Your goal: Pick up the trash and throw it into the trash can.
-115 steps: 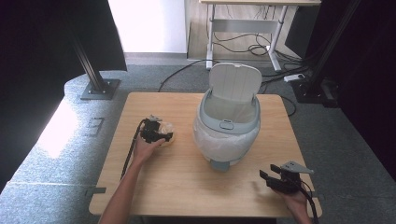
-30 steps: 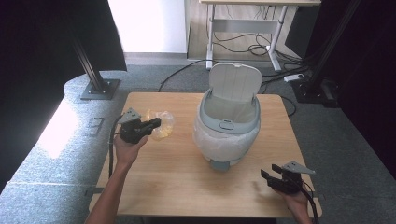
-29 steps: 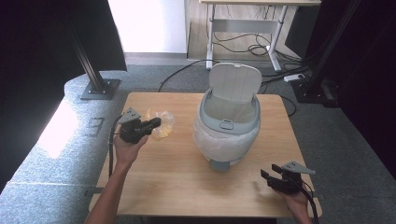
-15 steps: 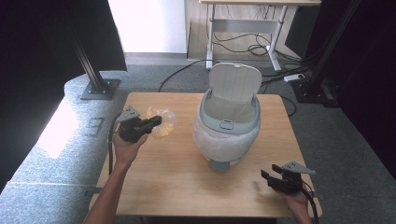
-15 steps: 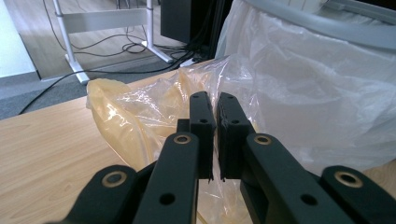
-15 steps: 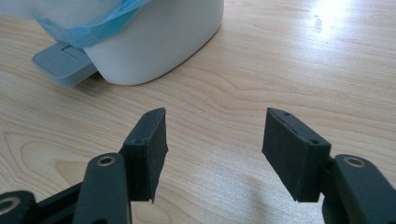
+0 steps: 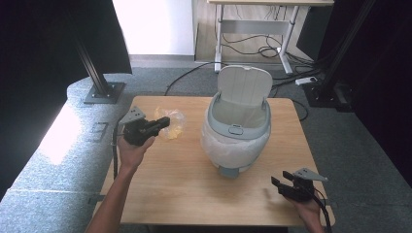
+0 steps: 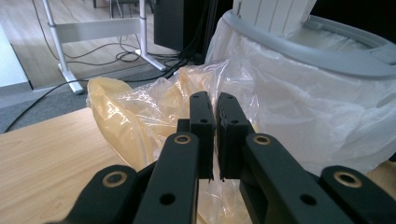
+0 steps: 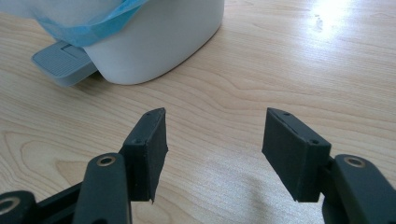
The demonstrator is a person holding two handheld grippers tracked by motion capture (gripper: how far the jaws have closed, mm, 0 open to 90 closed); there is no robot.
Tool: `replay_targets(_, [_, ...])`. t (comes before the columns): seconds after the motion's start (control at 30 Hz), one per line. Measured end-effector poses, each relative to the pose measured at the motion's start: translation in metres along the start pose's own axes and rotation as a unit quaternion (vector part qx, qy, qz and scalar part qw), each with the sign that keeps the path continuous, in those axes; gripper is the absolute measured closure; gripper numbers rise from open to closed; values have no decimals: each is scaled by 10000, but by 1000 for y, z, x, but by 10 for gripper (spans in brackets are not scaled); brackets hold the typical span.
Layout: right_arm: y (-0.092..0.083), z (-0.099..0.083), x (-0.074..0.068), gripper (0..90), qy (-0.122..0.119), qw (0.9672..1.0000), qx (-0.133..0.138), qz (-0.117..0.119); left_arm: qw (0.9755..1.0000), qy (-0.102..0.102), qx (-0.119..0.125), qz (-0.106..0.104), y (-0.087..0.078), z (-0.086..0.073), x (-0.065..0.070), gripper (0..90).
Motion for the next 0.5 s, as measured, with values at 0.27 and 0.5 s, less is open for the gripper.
replay_targets(0.27, [0, -1, 0, 396, 3, 10000, -20, -5, 9999, 97, 78, -92, -2, 17, 10, 860])
replay_targets(0.5, [1, -1, 0, 396, -2, 10000, -33, -5, 9997, 163, 96, -133, 0, 25, 16, 860])
Point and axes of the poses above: each handheld gripper's, and its own axes: y roughly forward along the jaws, z roughly out of its top, x roughly to its right, the point moved 9 cm from there along y, roughly forward along the jaws, and after that the axes turned 1 degree about -z, right-handed, at the moved point
